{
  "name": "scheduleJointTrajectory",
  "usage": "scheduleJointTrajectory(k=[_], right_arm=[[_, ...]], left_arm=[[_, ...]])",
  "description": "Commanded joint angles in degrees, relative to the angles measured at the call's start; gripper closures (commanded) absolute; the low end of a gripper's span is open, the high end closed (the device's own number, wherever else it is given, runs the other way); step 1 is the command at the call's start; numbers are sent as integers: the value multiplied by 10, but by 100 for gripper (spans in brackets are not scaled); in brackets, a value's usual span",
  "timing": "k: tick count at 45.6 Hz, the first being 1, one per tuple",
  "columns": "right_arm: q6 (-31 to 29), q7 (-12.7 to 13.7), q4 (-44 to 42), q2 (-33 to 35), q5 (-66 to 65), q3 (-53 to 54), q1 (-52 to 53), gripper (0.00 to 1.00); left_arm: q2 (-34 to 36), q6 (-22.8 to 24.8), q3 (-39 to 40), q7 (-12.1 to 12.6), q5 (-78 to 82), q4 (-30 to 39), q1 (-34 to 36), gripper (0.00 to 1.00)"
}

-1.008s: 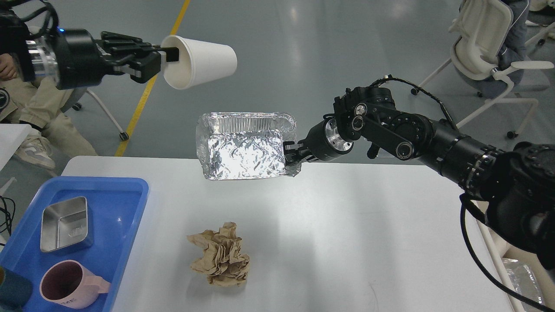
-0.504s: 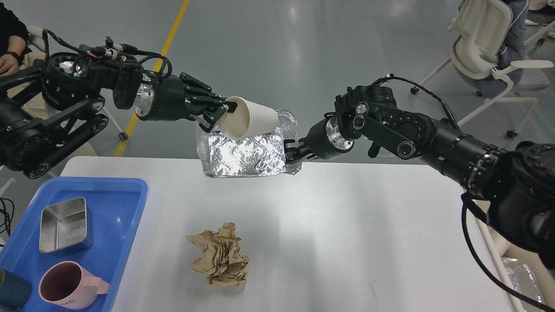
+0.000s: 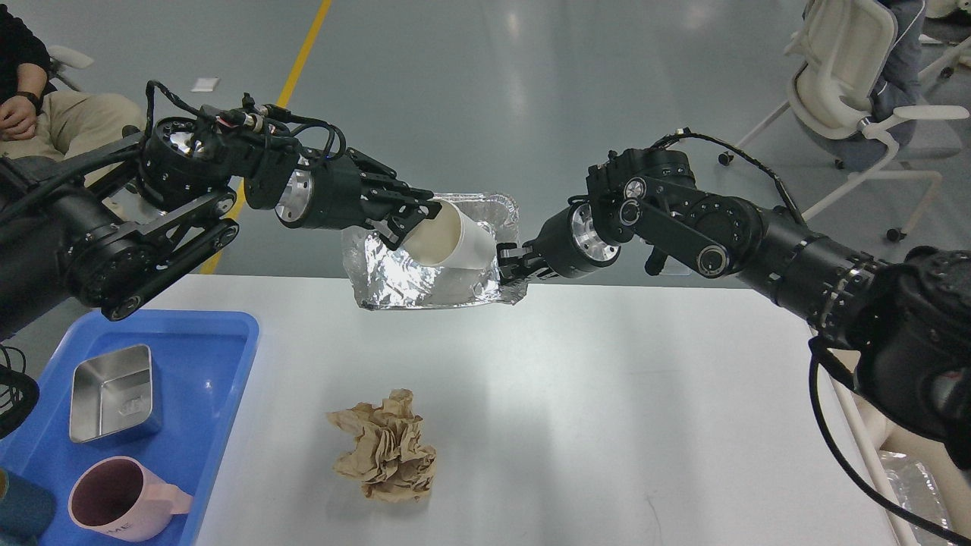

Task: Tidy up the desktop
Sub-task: 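Lower the cup into the foil container held by the right gripper, then open the left gripper and withdraw it from the container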

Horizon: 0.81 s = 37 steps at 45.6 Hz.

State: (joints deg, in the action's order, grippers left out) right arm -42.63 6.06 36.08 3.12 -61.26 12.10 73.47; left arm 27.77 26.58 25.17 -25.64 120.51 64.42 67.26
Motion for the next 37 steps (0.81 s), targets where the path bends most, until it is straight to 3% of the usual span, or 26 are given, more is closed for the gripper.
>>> scheduleJointTrajectory(k=[1,3,5,25,37], right_arm=[[0,0,0,0,0,-1,-1,100],[0,0,0,0,0,-1,-1,100],[0,0,0,0,-1,-1,-1,100],[0,0,0,-2,-1,-1,-1,100],[0,0,0,-1,-1,-1,-1,100]], left_arm=[[-2,-1,6,2,-26,-1,-1,34],[-1,-3,12,2,-40,-1,-1,23],[2,-6,12,2,-54,-1,-1,18],[74,-76,18,2,-233,-2,-49,10],[177,-165,73,3,-493,3,-175,7]])
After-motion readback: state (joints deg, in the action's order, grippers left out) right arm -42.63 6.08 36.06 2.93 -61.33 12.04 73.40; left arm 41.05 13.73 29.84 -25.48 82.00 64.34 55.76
